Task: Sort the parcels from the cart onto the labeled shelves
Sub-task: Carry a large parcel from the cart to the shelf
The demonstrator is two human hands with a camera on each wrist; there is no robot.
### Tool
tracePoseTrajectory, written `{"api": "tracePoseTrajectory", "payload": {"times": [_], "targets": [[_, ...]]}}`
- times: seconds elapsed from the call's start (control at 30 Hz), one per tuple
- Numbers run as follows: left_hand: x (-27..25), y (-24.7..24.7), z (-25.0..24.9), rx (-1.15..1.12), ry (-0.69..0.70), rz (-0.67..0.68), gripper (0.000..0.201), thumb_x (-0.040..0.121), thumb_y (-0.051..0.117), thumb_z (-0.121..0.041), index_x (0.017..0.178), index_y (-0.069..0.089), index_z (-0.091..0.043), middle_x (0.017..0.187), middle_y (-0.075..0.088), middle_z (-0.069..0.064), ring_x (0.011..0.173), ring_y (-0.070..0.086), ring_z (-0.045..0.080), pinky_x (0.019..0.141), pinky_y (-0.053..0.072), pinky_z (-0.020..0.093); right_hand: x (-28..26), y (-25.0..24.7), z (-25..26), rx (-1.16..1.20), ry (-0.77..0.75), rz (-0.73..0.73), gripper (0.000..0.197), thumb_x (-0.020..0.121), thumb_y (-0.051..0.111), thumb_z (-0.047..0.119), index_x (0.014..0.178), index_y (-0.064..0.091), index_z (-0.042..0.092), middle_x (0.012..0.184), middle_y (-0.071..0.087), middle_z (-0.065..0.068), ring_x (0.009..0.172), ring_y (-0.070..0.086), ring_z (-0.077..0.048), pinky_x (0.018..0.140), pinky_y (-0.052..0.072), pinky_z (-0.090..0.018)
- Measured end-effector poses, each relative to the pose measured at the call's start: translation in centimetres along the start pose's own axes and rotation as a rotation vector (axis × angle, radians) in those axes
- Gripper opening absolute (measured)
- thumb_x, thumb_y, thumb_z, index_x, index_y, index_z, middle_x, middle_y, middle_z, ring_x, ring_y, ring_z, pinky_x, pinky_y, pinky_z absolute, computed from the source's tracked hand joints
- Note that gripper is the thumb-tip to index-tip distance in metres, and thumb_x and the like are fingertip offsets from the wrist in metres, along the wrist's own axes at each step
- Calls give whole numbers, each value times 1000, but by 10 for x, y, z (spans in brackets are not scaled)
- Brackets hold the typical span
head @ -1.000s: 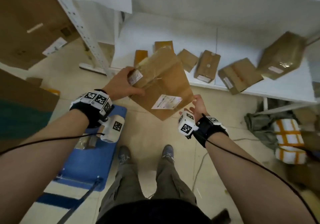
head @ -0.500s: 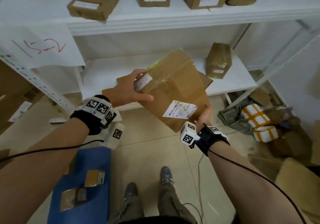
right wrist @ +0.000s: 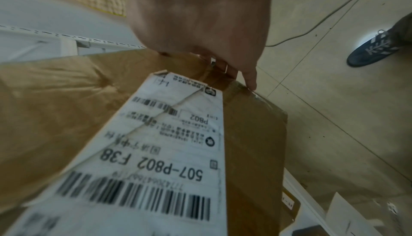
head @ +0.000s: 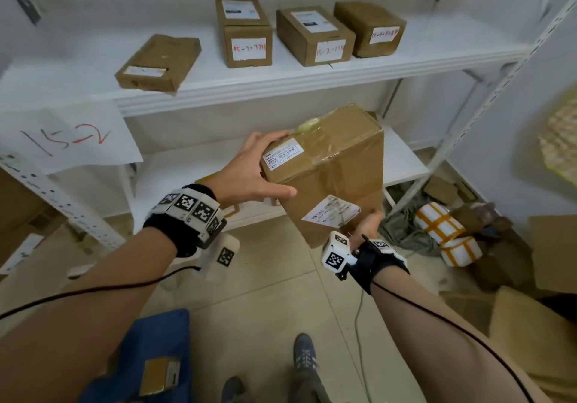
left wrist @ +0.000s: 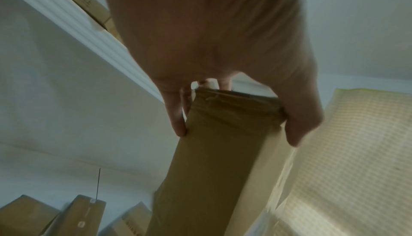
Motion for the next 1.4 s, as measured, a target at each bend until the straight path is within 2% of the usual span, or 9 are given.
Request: {"api": "tracePoseTrajectory", "payload": {"times": [0.17, 0.37, 0.47, 0.63, 0.7, 0.87, 1.03, 1.17, 1.4], "targets": [[8, -6, 7, -270, -85, -138, 81, 70, 81, -41, 141, 43, -33, 130, 43, -2, 126, 47, 21, 96, 53, 39, -7, -9, 17, 77, -28, 32, 49, 101, 36, 55, 120, 58, 16, 97, 65, -5, 80, 58, -23, 61, 42, -30], [13, -10, 39, -623, -317, -315, 35, 82, 68, -34, 115, 58, -26, 118, 57, 6, 109, 59, 26, 79, 57, 43, -5, -12, 29, 61, 76, 240, 88, 58, 72, 78, 128, 66, 25, 120, 74, -11, 112, 68, -38, 100, 49, -61], [14, -10, 61, -777, -459, -384, 12, 92, 60, -35, 99, 57, -26, 101, 54, 3, 107, 56, 30, 69, 54, 39, -16, -6, 43, 11, 47, 381, 72, 79, 63, 69, 131, 65, 19, 124, 71, -15, 121, 63, -39, 107, 44, -60], [18, -9, 95, -739, -662, -445, 56, 85, 59, -63, 123, 52, -22, 104, 57, 3, 87, 62, 23, 54, 52, 30, -16, 3, 53, -129, -17, 384, 36, 92, 60, 48, 118, 58, 24, 120, 65, -15, 112, 61, -33, 99, 52, -52], [20, -10, 103, -716, -730, -490, 69, 82, 63, -66, 130, 49, -18, 111, 57, 6, 83, 63, 24, 50, 55, 27, -17, 8, 53, -194, -15, 361, 44, 90, 62, 47, 127, 56, 23, 120, 65, -15, 113, 62, -31, 88, 57, -46], [25, -6, 107, -534, -852, -377, 139, 43, 83, -76, 156, 18, -28, 152, 38, 12, 114, 59, 41, 83, 58, 48, -6, 22, 42, -334, 26, 262, 99, 57, 78, 62, 141, 48, 21, 124, 68, -17, 104, 67, -29, 66, 61, -44], [36, 22, 75, -518, -846, -73, 103, 65, 82, -61, 148, 32, -25, 124, 47, 11, 101, 59, 40, 83, 57, 59, 15, 32, 36, -383, 50, 177, 118, 41, 87, 59, 143, 42, 20, 118, 72, -17, 93, 73, -32, 55, 59, -41], [38, 46, 48, -551, -850, 157, 70, 77, 73, -57, 132, 53, -18, 119, 53, 17, 104, 54, 34, 74, 52, 42, 33, 35, 35, -423, 108, 146, 140, 15, 92, 60, 141, 43, 21, 118, 70, -16, 96, 71, -35, 53, 57, -47], [44, 43, 25, -722, -871, 43, 21, 87, 68, -40, 89, 62, -21, 84, 59, 11, 67, 57, 24, 46, 52, 26, 29, 35, 45, -369, 89, 136, 144, 17, 92, 70, 142, 44, 18, 111, 74, -17, 95, 74, -38, 65, 60, -53]]}}
Point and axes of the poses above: each hand's wrist, its own x-axis towards the middle knuckle, its own y-axis out of the palm, z = x × y, the point moved 4 cm from there along x, towards the middle knuckle
